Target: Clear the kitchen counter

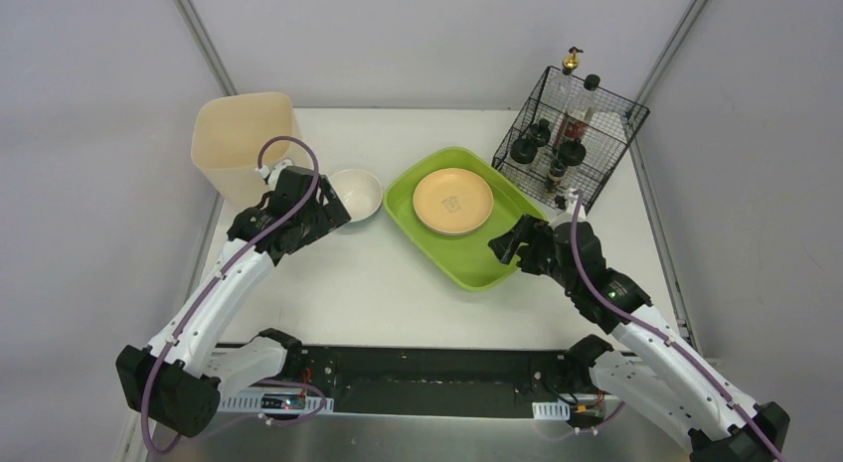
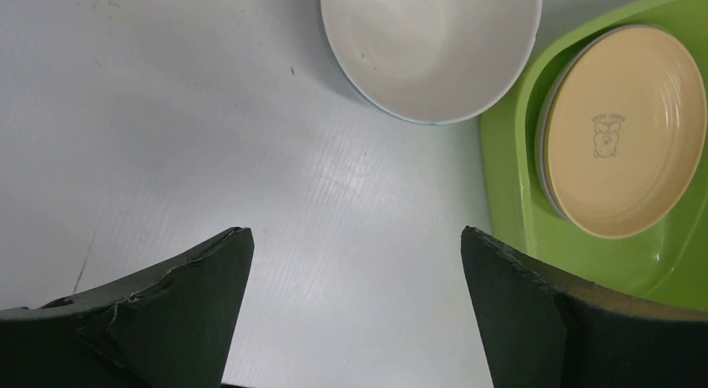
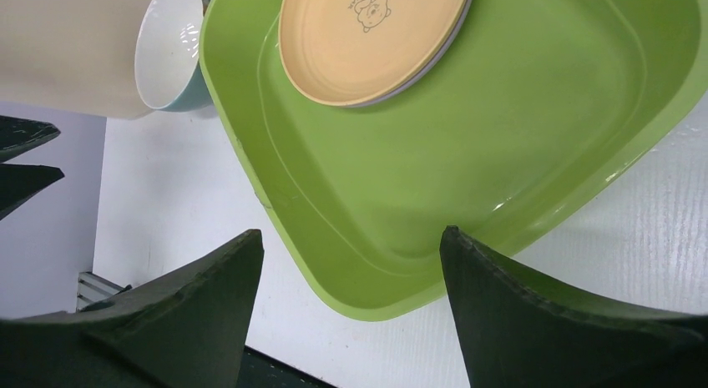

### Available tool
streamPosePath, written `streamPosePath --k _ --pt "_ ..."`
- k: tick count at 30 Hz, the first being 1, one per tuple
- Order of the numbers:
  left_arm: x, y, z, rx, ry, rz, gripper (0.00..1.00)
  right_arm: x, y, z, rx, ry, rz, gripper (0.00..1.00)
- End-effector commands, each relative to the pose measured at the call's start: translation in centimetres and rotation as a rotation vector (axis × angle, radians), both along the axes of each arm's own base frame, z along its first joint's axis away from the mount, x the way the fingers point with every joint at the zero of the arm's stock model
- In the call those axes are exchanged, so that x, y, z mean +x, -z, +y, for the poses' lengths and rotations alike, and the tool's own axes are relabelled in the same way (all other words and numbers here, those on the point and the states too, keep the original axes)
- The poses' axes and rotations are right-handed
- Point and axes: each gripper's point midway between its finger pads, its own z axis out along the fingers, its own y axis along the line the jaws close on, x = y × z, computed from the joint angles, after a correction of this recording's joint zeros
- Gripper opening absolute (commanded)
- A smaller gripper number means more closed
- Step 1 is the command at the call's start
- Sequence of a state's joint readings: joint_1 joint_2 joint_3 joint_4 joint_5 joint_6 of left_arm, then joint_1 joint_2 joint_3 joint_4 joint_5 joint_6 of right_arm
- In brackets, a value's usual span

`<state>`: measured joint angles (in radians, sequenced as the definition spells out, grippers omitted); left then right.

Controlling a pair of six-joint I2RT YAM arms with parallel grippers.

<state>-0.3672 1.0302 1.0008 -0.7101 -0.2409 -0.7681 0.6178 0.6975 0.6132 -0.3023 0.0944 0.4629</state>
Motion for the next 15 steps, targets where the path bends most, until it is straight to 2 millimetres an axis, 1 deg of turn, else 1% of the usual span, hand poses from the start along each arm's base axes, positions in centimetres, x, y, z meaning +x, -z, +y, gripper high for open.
streamPosePath --k 1,4,10,15 --pt "2.4 0.7 0.3 -0.017 -0.123 -0.059 0.99 0.6 -1.2 0.2 0.031 0.02 -0.046 0.81" --pt "3.5 2.0 0.2 -0.022 -0.17 -0.058 0.99 0.7 -1.1 0.3 0.034 0.017 -0.042 0.81" --pt "5.5 4.6 0.2 -0.041 -0.282 -0.048 0.93 0.8 -0.5 0.4 0.032 0.017 -0.039 0.81" --pt "6.9 6.1 0.2 -0.066 -0.364 -0.073 0.88 0.8 -0.2 0.5 0.026 0.007 -0.037 0.81"
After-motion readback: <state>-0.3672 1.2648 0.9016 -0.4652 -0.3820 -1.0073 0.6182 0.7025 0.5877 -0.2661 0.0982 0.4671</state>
